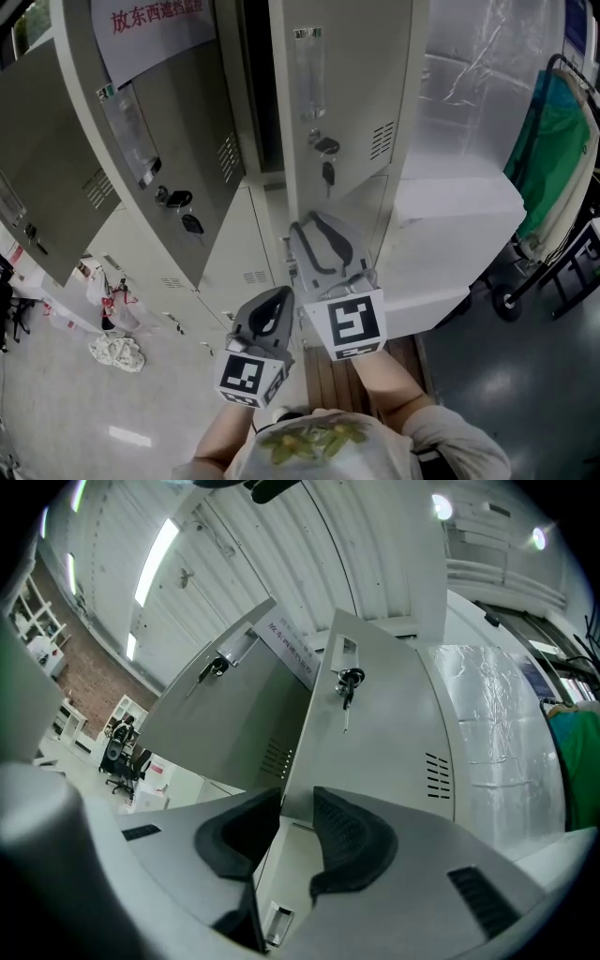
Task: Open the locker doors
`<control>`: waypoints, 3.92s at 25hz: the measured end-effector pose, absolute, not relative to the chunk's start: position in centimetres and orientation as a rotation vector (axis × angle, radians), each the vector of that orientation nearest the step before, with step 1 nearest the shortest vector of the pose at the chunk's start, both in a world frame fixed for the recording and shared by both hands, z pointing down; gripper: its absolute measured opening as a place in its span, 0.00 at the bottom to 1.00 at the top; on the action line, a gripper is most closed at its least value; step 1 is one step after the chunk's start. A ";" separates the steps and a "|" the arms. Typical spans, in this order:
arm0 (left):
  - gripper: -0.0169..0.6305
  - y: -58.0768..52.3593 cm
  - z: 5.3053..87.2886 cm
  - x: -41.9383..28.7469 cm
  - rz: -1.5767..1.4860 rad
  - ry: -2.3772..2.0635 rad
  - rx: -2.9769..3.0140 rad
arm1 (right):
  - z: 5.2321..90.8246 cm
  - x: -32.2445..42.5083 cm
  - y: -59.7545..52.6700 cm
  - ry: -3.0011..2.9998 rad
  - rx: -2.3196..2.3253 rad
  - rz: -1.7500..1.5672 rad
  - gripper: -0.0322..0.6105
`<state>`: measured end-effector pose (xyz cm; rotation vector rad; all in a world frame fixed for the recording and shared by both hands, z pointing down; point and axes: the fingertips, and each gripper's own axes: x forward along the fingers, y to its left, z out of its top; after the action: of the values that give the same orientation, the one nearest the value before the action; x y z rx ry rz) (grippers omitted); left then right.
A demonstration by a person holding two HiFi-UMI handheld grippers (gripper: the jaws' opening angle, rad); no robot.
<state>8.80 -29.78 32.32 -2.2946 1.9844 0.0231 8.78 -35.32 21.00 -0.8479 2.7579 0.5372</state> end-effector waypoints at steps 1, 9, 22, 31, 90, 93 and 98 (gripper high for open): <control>0.07 -29.8 32.3 8.9 0.024 1.981 -2.298 | 21.0 8.9 -35.2 2.757 -0.845 0.531 0.25; 0.07 -30.2 32.2 9.9 0.026 1.943 -2.328 | 20.9 10.2 -34.6 2.743 -0.832 0.505 0.23; 0.07 -30.7 32.0 12.1 0.034 1.862 -2.383 | 20.9 12.9 -33.5 2.711 -0.861 0.490 0.19; 0.07 -31.3 31.7 14.1 0.050 1.790 -2.426 | 20.8 15.7 -32.8 2.677 -0.908 0.485 0.16; 0.07 -33.7 31.8 26.3 0.080 1.428 -2.662 | 21.8 29.4 -35.1 2.502 -1.332 0.493 0.12; 0.07 -33.8 31.9 26.4 0.080 1.428 -2.665 | 22.5 29.0 -34.8 2.517 -1.314 0.476 0.12; 0.07 -34.1 31.9 26.4 0.074 1.445 -2.661 | 24.0 28.5 -34.6 2.555 -1.287 0.433 0.12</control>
<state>26.40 -34.08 31.95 -2.6607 1.4448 0.0741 28.52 -34.60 23.99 -1.2873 2.5554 0.4329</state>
